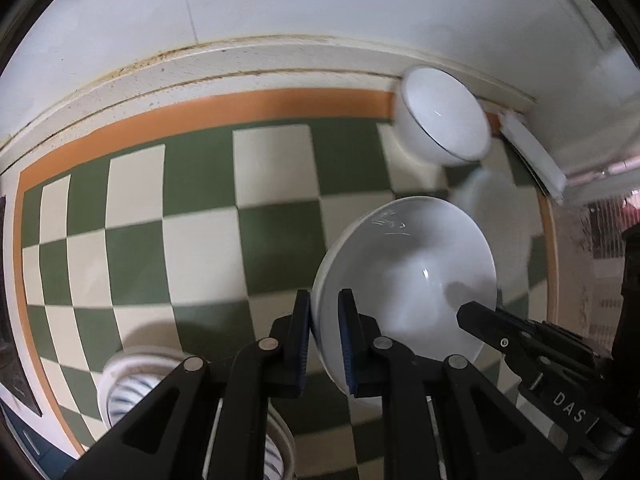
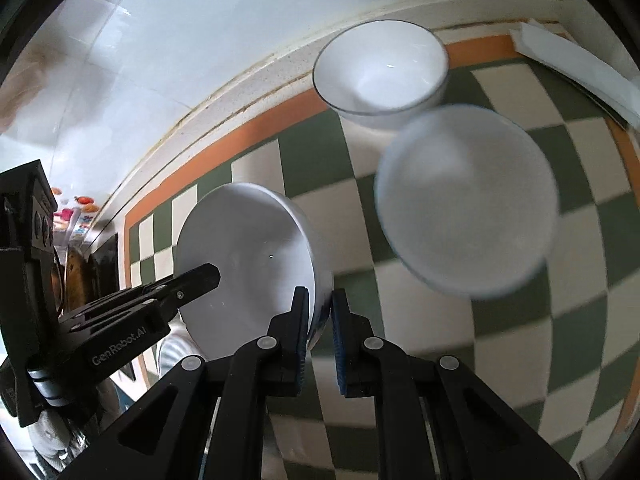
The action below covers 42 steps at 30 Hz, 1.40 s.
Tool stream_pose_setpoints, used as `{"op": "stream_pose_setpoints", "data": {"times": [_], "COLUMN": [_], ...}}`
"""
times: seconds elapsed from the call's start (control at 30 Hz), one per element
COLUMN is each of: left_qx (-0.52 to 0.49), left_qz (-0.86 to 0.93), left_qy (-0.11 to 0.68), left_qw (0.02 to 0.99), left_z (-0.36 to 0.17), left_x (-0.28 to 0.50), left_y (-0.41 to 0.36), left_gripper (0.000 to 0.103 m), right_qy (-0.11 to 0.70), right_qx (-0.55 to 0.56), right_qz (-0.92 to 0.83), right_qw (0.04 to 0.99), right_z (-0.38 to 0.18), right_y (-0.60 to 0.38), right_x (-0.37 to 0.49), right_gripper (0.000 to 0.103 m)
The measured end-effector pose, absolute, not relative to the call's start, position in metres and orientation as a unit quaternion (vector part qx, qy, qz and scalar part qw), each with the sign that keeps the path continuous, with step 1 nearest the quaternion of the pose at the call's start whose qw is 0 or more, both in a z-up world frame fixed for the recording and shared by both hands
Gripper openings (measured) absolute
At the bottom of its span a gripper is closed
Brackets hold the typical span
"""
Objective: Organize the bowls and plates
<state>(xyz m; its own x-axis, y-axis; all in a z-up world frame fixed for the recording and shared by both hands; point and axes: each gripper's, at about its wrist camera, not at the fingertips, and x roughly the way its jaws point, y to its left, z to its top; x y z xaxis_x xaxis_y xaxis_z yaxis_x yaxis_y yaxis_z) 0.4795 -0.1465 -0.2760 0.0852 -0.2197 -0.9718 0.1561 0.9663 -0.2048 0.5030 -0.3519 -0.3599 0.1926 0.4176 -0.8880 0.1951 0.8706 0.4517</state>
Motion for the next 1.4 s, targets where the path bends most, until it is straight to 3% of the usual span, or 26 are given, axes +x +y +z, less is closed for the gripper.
{"op": "stream_pose_setpoints", "data": {"times": [0.2,0.53,1.17,1.4], "left_qx": [-0.019,0.004,0.024,0.022], "left_qz": [-0.149,-0.153,-0.152,-0.148], "left_qy": [0.671,0.701,0.725,0.718], "left_qw": [0.726,0.696,0.671,0.68], "left_z": [-0.272,-0.313,-0.341,-0.315], "left_x": [0.448,0.414,0.403,0.405], "left_y": [-0.157,-0.176,-0.195,-0.191], "left_gripper": [0.012,0.012,0.012,0.013], "right_qy": [0.64,0.664,0.688,0.69], "right_qx": [0.242,0.252,0.244,0.256], "right_qz": [0.071,0.058,0.048,0.052], "right_qw": [0.726,0.702,0.682,0.675], "right_z": [-0.353,-0.382,-0.412,-0.407], "right_y": [-0.365,-0.378,-0.381,-0.387], "right_x": [0.453,0.394,0.389,0.393], "right_gripper": [0.013,0.013,0.013,0.013]}}
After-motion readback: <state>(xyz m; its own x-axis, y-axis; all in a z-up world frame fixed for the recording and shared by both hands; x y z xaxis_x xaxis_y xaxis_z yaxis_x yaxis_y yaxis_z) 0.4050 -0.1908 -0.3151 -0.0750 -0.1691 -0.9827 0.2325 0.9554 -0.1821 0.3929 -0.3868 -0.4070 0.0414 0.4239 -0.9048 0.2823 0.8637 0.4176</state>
